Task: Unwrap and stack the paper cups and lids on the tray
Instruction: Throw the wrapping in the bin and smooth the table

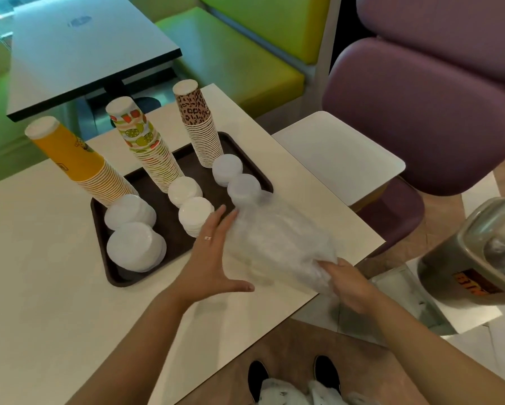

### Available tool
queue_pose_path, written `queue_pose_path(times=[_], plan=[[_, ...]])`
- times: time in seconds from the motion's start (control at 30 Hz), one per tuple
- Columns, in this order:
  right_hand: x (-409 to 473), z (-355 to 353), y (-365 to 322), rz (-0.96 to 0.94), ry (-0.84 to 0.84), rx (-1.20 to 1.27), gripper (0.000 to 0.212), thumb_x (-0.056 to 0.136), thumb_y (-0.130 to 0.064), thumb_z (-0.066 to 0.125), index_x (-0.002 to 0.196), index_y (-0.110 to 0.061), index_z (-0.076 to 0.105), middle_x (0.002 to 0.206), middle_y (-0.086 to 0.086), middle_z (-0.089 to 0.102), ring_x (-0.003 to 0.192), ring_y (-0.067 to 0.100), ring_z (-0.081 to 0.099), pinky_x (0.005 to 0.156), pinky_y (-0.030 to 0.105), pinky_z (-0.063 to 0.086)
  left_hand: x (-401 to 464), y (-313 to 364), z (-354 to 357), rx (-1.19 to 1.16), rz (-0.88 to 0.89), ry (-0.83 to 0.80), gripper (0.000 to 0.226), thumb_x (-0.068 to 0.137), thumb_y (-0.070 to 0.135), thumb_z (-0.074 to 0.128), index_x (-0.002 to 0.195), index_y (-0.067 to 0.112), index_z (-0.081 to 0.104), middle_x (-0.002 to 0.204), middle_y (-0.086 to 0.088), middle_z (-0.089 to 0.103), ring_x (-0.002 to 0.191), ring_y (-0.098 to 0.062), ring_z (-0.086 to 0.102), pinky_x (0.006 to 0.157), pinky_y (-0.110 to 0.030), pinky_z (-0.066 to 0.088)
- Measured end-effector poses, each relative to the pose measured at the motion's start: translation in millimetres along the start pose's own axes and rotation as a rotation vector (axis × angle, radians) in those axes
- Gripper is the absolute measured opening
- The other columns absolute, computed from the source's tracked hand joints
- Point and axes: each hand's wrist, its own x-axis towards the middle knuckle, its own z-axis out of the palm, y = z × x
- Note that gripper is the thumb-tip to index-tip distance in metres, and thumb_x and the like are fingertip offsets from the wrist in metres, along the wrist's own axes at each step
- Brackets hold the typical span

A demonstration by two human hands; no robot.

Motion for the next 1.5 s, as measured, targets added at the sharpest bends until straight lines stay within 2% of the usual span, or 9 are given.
queue_pose_path(times=[0.17,0.37,0.6,0.7,0.8,1.03,1.23,1.37,1.5], plan=[[6.9,5.0,-4.6,0.052,0.185,-0.069,0.028,0.097,-0.019,0.047,0.119,-0.006,0.059,0.106,0.012,0.066,0.093,0.025,0.063,0.078,0.033,0.052,10.5,20.8,60.1,0.479,0.334,-0.129,0.1,0.073,0.082,0.044,0.15,0.038,-0.003,0.159,0.0,-0.015,0.145,-0.027,-0.016,0.112,-0.06,-0.001],[8.9,10.4,-5.7,-0.048,0.362,-0.468,0.03,0.089,-0.019,0.06,0.116,-0.007,0.057,0.109,0.011,0.063,0.096,0.026,0.06,0.083,0.035,0.048,23.0,9.5,103.6,0.496,0.097,-0.369,0.089,0.078,0.079,0.032,0.14,0.049,-0.025,0.15,0.005,-0.037,0.136,-0.027,-0.036,0.112,-0.061,-0.007],[3.8,22.0,-19.1,-0.512,0.483,-1.118,0.1,0.072,-0.049,0.075,0.149,-0.024,0.017,0.153,0.01,0.016,0.135,0.029,0.024,0.108,0.044,0.029,28.5,-1.3,101.5,0.437,0.141,-0.411,0.07,0.081,0.075,0.003,0.146,0.048,-0.002,0.156,0.009,-0.021,0.142,-0.019,-0.025,0.11,-0.052,-0.015],[17.2,28.9,-29.5,-0.255,0.359,-1.057,0.107,0.078,-0.056,0.066,0.151,-0.019,-0.004,0.158,0.009,-0.001,0.143,0.029,0.012,0.112,0.043,0.024,31.4,2.3,93.3,0.315,0.115,-0.38,0.075,0.082,0.065,-0.004,0.147,0.039,0.023,0.159,0.012,-0.003,0.146,-0.012,-0.011,0.112,-0.051,-0.015],[24.7,33.6,-29.0,-0.187,0.353,-1.093,0.108,0.08,-0.047,0.068,0.15,-0.013,-0.006,0.152,0.014,0.017,0.136,0.029,0.029,0.104,0.041,0.036,28.5,5.2,88.3,0.226,0.065,-0.316,0.052,0.095,0.055,0.018,0.133,0.033,0.046,0.159,0.01,0.009,0.147,-0.014,-0.003,0.114,-0.056,-0.008],[27.9,39.6,-23.7,-0.176,0.294,-0.696,0.078,0.09,-0.025,0.062,0.149,-0.013,0.013,0.144,0.012,0.041,0.127,0.029,0.045,0.104,0.034,0.036,10.8,24.7,92.6,-0.368,-0.357,0.28,0.068,0.083,0.033,0.069,0.134,0.027,0.025,0.151,-0.009,0.004,0.14,-0.028,0.011,0.112,-0.031,0.015],[-1.4,46.5,-42.8,-0.328,0.392,-0.35,0.082,0.095,-0.016,0.053,0.149,-0.038,-0.005,0.133,0.0,0.045,0.101,0.024,0.053,0.086,0.026,0.039,25.1,32.8,69.5,-0.861,-0.311,0.059,0.073,0.083,0.017,0.07,0.128,0.04,0.016,0.138,0.001,0.038,0.118,-0.014,0.048,0.091,-0.017,0.047],[-20.3,38.6,-48.7,-0.521,0.317,-0.361,0.059,0.099,-0.008,0.04,0.136,-0.052,0.026,0.135,0.001,0.051,0.117,0.03,0.05,0.097,0.022,0.04,45.1,31.6,44.0,-0.833,-0.14,-0.103,0.069,0.072,0.021,0.072,0.131,0.035,0.037,0.123,0.019,0.051,0.108,0.009,0.051,0.086,-0.014,0.048],[-27.9,18.8,-49.4,-0.502,0.205,-0.265,0.056,0.095,-0.016,0.054,0.13,-0.057,0.037,0.136,-0.015,0.047,0.124,0.006,0.045,0.11,0.034,0.037,63.7,43.1,30.2,-0.716,-0.124,-0.169,0.07,0.069,0.02,0.077,0.132,0.025,0.046,0.123,0.009,0.058,0.111,-0.003,0.055,0.09,-0.024,0.047]])
